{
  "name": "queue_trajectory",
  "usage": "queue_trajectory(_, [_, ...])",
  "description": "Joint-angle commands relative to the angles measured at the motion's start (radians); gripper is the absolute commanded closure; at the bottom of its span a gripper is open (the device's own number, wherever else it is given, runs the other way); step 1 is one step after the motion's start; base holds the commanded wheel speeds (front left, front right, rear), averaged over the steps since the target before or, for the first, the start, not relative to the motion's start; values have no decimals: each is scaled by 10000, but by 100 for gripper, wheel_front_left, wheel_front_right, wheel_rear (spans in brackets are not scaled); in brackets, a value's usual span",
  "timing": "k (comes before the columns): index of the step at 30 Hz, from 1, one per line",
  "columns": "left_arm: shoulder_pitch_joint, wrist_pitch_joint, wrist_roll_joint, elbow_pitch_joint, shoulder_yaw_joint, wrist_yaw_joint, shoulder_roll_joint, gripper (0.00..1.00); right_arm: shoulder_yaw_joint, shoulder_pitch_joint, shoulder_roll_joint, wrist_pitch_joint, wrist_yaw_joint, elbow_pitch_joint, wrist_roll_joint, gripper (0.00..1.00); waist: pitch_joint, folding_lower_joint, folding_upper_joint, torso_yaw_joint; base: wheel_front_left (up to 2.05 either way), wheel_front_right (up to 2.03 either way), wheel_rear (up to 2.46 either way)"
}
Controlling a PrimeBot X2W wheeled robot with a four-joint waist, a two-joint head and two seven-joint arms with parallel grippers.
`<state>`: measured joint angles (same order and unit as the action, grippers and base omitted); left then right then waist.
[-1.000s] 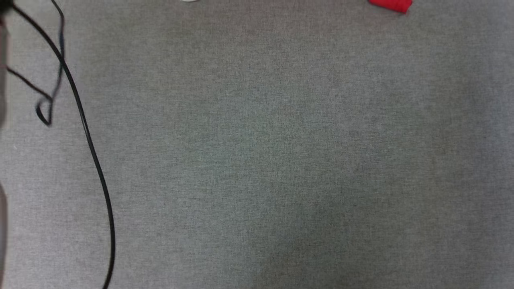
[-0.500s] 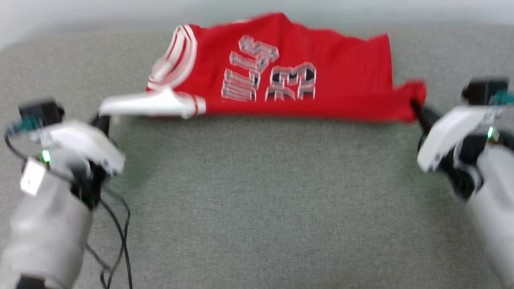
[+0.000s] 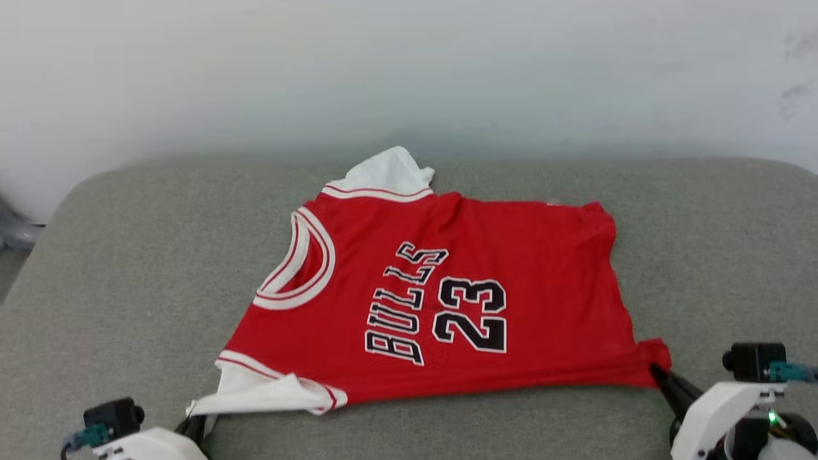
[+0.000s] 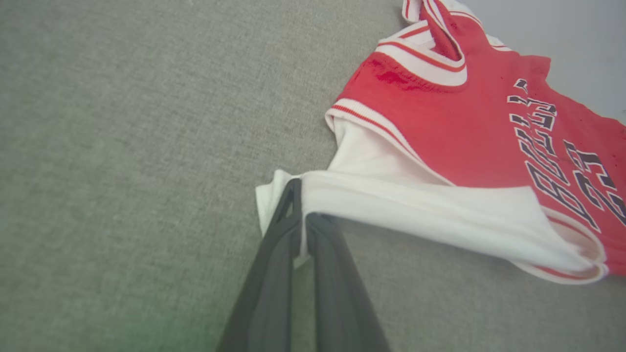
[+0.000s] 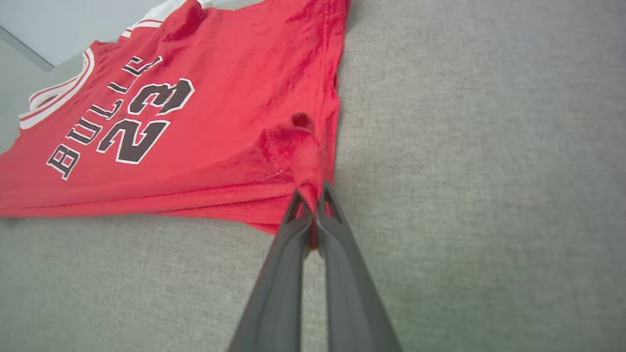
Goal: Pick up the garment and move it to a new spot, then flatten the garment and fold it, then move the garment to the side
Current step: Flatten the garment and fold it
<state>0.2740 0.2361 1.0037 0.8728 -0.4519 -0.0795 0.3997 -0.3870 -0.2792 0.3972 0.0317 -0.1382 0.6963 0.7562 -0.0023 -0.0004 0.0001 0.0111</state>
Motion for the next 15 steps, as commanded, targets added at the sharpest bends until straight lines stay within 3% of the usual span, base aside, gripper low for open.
queue_trajectory(1, [-280,30,91,46,178,265,420,100,251,270,420,92,136,51,-57,100,-361,4,-1,44,0,0,0])
queue_trajectory(6, [-2114,-166,357,-1843,363,1202,739,100,857,1795,345,-60,139,-715,-410,100,-667,4,-1,106,0,0,0])
queue_trajectory(15, [-4839,-1232,746,-6190,453,3226,1526,100,2679,4403,-391,-845,138,-2396,-1522,100,-796,4,-1,260,0,0,0])
